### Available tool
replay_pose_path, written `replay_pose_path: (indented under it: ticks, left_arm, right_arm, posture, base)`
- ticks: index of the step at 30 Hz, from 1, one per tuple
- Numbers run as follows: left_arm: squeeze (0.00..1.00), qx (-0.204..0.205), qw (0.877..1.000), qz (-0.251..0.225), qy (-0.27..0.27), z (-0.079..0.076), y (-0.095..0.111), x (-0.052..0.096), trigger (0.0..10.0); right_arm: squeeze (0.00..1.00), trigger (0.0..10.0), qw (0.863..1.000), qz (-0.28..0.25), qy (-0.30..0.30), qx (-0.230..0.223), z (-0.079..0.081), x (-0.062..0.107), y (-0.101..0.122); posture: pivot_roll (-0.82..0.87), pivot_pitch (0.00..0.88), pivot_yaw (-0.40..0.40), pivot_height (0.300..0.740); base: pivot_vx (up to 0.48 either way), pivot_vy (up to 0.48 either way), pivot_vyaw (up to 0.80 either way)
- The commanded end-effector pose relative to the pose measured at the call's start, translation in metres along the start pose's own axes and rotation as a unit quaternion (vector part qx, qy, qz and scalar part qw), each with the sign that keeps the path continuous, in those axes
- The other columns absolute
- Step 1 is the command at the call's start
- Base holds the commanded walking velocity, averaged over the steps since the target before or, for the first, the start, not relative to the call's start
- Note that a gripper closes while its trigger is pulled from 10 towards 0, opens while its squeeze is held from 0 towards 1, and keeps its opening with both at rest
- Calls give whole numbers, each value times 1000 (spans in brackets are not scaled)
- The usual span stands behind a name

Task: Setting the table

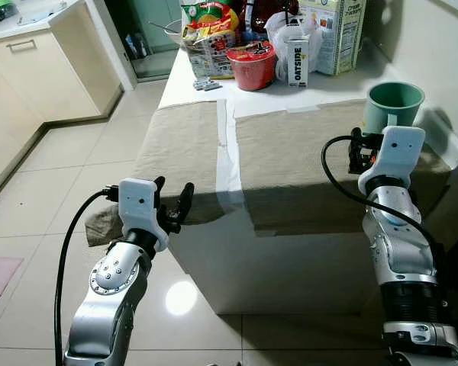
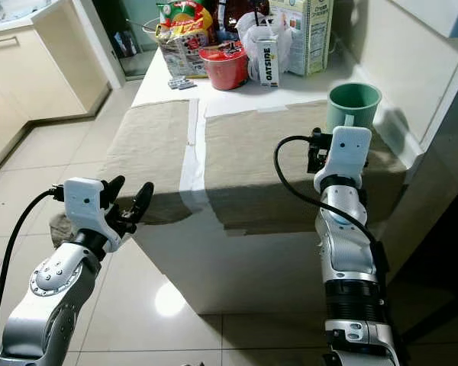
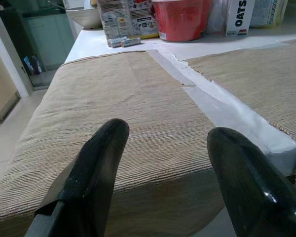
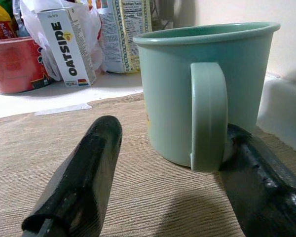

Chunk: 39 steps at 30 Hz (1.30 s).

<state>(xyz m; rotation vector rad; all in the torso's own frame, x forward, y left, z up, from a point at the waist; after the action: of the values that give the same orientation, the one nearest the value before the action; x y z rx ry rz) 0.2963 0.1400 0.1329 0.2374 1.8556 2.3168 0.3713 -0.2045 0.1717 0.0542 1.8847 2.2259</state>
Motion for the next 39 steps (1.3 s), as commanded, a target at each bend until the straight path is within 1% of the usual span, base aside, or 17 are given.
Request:
replay_pose_path:
  ticks: [1,20,39]
  left_arm:
    - [0,-11,1000,1,9,6,2,1,10000]
    - [0,-14,1000,-1,10,5,3,1,10000]
    - [0,-16,1000,-6,11,7,4,0,10000]
  right_arm:
    - [0,0,1000,6,15,-3,9,2,-5]
    - [0,0,999,11,34,-3,16,7,-12]
    - [0,0,998,4,60,-9,26,10,-12]
  posture:
    - [-184,44,195,740]
    - [-178,41,191,740]
    - [-177,13,186,740]
  base:
    - [0,0,0]
    - [0,0,0]
    - [0,0,0]
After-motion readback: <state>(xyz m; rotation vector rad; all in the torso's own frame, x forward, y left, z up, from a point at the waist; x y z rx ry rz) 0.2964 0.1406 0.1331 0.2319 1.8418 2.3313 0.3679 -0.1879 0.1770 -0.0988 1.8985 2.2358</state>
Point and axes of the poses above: a point about 5 cm out from each wrist's last joint towards the gripper, its own x axis pointing back from the gripper into the wrist, its own y axis along the axis of the wrist's last joint, z = x × y, the point moved 4 cm from there along -x, pointing out of the wrist towards the gripper, and after that the axes turned 15 degrees about -x, right-handed, at the moved point
